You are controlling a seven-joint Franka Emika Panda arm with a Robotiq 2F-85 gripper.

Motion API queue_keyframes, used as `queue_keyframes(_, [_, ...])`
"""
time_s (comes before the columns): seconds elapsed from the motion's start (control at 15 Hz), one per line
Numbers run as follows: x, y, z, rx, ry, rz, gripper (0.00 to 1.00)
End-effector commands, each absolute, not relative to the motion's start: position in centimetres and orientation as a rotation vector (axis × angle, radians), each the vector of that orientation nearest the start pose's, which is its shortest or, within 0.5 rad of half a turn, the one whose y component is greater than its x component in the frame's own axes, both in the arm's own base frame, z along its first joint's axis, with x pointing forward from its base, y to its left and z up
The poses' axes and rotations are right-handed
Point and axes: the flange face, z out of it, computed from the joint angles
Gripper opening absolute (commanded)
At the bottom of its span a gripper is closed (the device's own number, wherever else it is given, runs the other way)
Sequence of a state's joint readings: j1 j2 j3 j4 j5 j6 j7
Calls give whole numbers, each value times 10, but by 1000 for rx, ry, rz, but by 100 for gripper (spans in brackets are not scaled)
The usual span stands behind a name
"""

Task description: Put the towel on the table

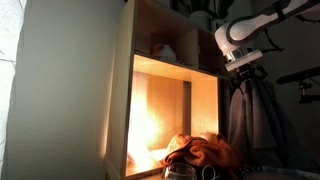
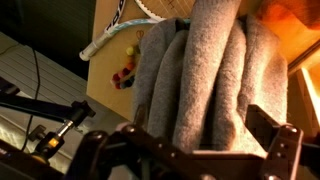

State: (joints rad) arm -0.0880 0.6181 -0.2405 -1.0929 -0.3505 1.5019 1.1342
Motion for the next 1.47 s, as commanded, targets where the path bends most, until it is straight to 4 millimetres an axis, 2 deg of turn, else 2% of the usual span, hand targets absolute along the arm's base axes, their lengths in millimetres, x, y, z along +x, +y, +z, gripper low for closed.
queue_keyframes(0.0, [677,-219,472,1864,-1768,95,100])
queue_keyframes(0.6, [684,-225,460,1721,-1805,178,100])
queue_keyframes(1.07, [691,-227,454,1716,-1790,199,100])
queue_keyframes(1.13, [692,-227,454,1712,-1795,214,75])
queue_keyframes(1.2, [692,-227,454,1713,-1800,212,72])
queue_keyframes(1.4, [693,-227,458,1739,-1806,218,49])
